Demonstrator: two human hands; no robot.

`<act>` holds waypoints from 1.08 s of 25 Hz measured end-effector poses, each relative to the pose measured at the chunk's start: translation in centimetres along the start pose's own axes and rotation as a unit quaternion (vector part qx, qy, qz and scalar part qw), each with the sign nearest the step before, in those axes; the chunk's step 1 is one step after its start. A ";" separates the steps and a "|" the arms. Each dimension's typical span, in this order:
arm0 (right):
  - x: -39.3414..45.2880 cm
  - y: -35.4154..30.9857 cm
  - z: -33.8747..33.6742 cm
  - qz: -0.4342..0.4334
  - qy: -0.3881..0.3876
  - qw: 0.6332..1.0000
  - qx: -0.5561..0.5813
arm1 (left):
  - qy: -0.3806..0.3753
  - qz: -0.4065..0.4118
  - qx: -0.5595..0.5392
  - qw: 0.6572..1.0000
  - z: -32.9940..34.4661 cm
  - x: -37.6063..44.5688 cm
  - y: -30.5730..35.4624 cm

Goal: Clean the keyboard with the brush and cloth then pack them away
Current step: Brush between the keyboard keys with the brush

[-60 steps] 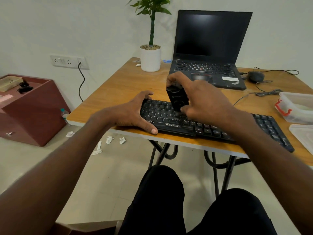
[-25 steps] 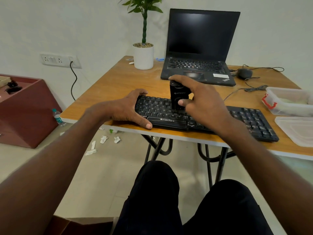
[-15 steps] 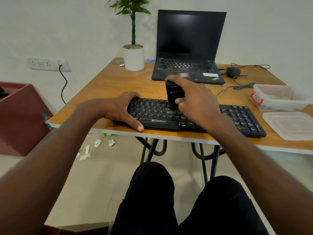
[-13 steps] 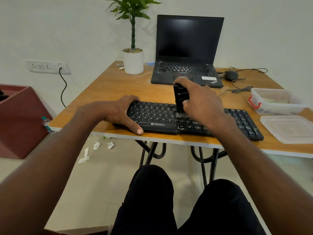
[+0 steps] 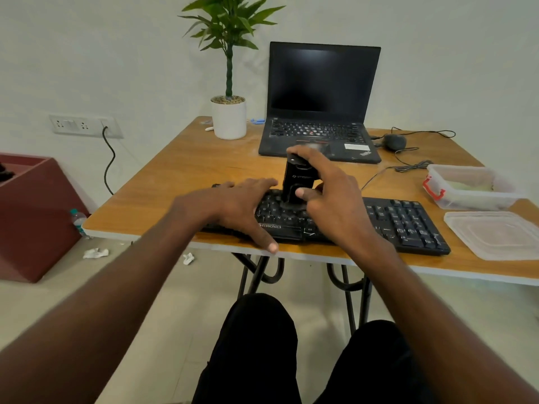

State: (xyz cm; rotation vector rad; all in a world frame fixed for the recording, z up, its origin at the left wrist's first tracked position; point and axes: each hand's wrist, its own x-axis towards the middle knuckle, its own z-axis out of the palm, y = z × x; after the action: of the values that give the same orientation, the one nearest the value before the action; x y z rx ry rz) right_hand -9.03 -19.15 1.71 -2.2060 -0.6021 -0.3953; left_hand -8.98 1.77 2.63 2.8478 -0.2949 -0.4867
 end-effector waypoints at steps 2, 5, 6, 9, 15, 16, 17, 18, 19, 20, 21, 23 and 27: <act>-0.5 0.3 0.1 -0.004 -0.054 0.998 -0.022 | 0.002 0.002 -0.009 1.000 0.8 0.4 -0.1; 0.0 0.5 -0.7 0.008 -0.050 0.988 -0.148 | 0.013 -0.009 -0.011 1.000 0.9 0.5 -0.6; 0.1 0.4 -0.7 -0.001 -0.036 0.984 -0.177 | 0.018 -0.005 -0.004 1.000 0.9 0.7 -0.7; -0.4 -0.1 0.1 -0.024 -0.048 0.993 -0.103 | 0.028 -0.002 0.004 1.000 1.1 1.0 -0.7; 0.2 0.4 -0.4 -0.015 -0.008 0.990 -0.139 | 0.020 -0.010 0.000 1.000 1.0 1.0 -0.4; 0.0 0.2 -0.2 -0.022 -0.028 0.994 -0.101 | 0.021 -0.011 0.001 1.000 1.0 1.0 -0.4; 0.0 0.0 0.0 -0.024 -0.046 0.994 -0.093 | 0.023 -0.012 0.001 1.000 1.0 1.0 -0.5; 0.3 -0.1 0.0 -0.028 -0.044 0.991 -0.124 | 0.024 -0.010 0.001 1.000 1.0 1.0 -0.5; 0.6 0.0 -0.2 -0.033 -0.033 0.984 -0.170 | 0.025 -0.008 -0.001 1.000 1.0 1.0 -0.5; 0.8 0.0 -0.4 -0.035 -0.025 0.979 -0.199 | 0.026 -0.005 -0.001 1.000 1.0 1.0 -0.6; 0.9 0.0 -0.7 -0.031 -0.027 0.981 -0.191 | 0.028 -0.002 0.001 1.000 1.0 1.0 -0.5; 0.7 -0.1 -0.8 -0.017 -0.062 0.987 -0.144 | 0.031 -0.001 0.006 0.999 1.1 1.1 -0.5; 0.5 0.0 -0.3 -0.025 -0.012 0.988 -0.153 | 0.026 -0.003 0.000 1.000 0.9 1.2 -0.4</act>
State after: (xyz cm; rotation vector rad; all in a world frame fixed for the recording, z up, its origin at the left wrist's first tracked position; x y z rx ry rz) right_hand -8.62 -19.22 2.16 -2.4942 -0.6459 -0.5156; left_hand -8.13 1.70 1.31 2.8566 -0.2755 -0.4141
